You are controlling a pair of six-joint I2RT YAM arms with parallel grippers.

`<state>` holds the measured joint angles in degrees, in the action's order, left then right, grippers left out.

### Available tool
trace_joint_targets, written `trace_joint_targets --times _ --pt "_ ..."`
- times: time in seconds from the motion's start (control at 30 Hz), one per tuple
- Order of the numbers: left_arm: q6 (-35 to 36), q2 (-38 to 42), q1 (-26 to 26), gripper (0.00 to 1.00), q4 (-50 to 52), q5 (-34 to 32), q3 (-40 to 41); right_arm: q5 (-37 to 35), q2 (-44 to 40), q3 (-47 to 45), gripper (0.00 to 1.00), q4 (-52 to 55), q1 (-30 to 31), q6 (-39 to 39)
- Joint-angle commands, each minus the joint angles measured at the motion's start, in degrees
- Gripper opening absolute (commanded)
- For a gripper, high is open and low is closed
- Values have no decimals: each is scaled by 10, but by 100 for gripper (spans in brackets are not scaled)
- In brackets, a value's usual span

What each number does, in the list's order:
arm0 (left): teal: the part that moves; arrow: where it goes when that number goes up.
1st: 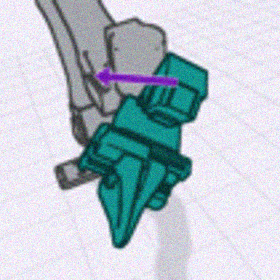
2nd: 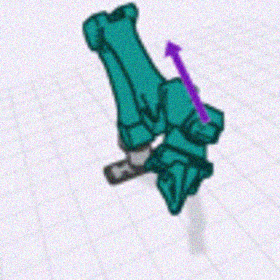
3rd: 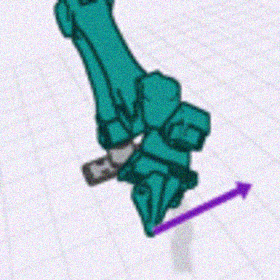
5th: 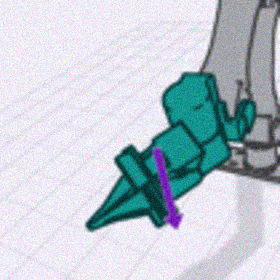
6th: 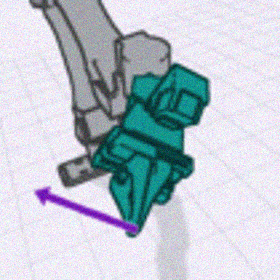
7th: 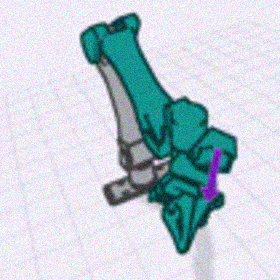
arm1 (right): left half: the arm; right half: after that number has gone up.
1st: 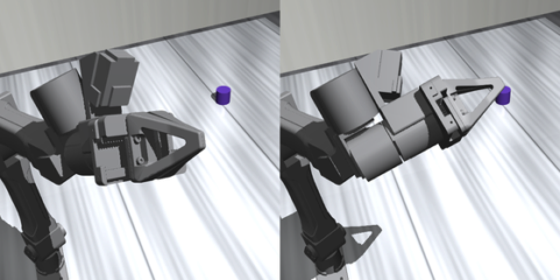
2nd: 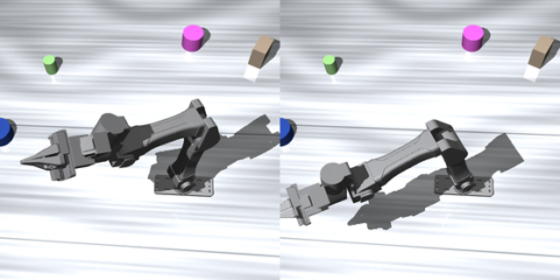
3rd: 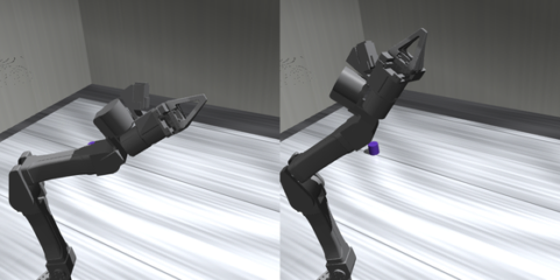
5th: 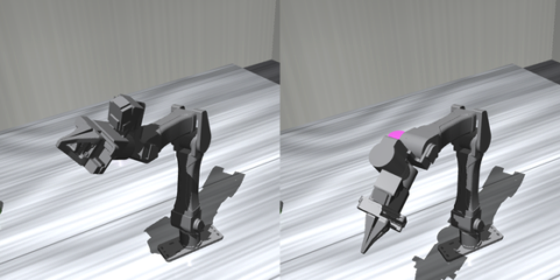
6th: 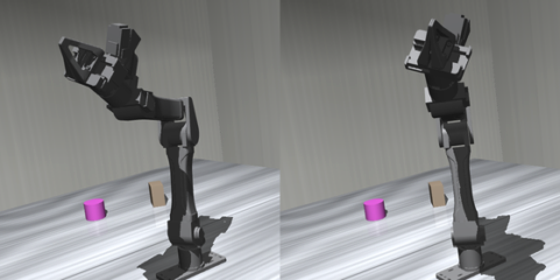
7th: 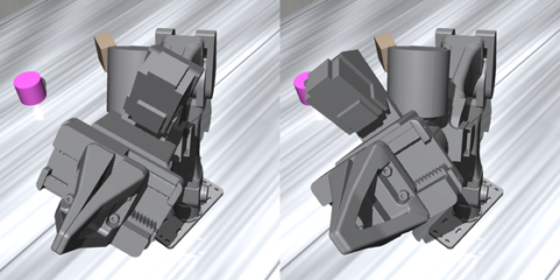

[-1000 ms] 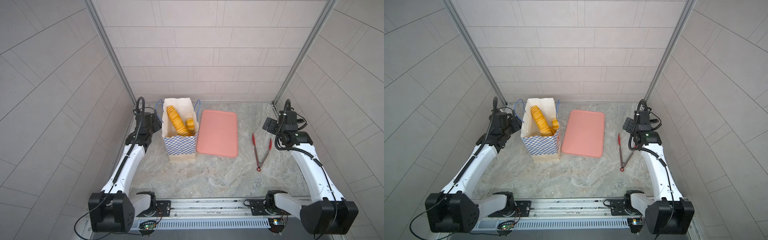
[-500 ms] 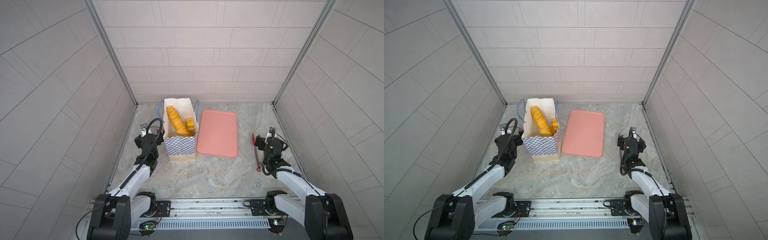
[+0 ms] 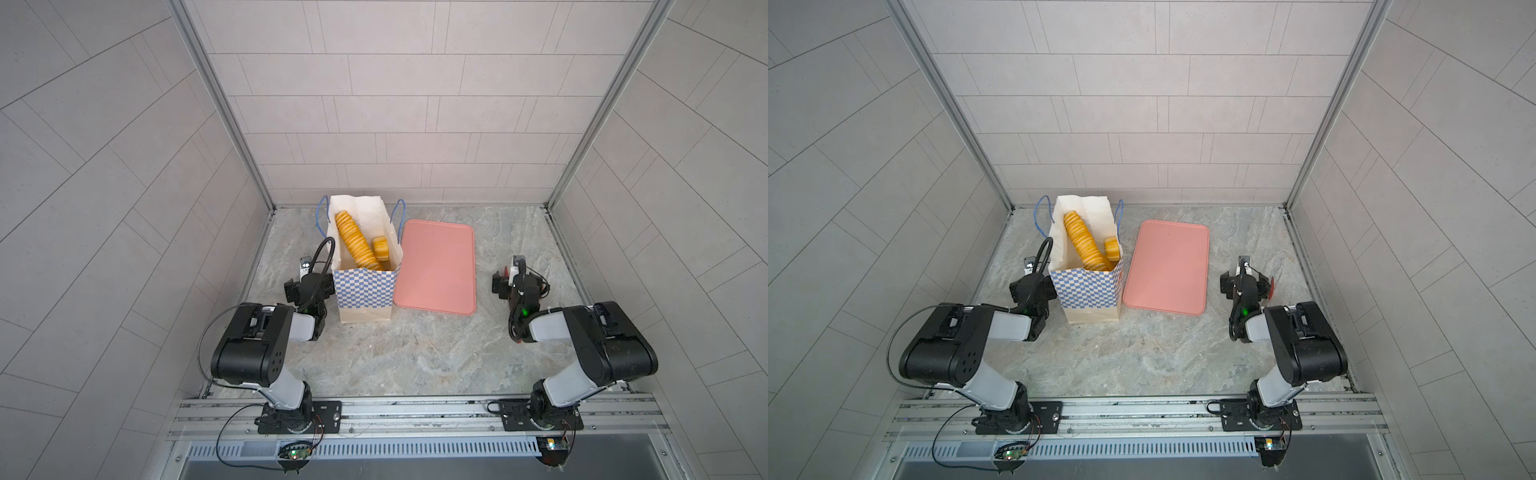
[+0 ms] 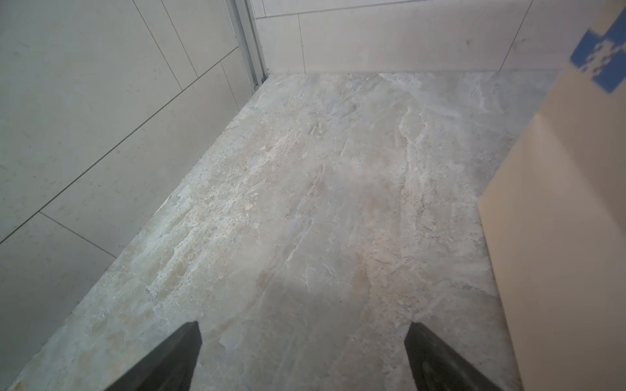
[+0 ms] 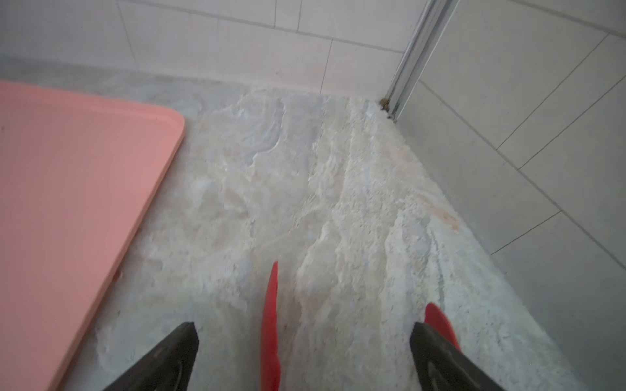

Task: Pack bread into a paper bag
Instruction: Reset both arms

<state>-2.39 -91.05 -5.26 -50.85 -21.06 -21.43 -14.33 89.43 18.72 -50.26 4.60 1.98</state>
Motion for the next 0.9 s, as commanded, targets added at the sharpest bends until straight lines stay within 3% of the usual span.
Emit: trace_joint_targets --times 0.0,0.1,0.87 --pt "17 -6 2 100 -47 2 -5 6 -22 41 99 39 1 -3" --pt "5 -8 5 100 -30 -3 -13 14 9 30 99 -37 -6 -11" --pt "9 -8 2 100 -35 -13 -11 23 9 28 99 -40 -9 -10"
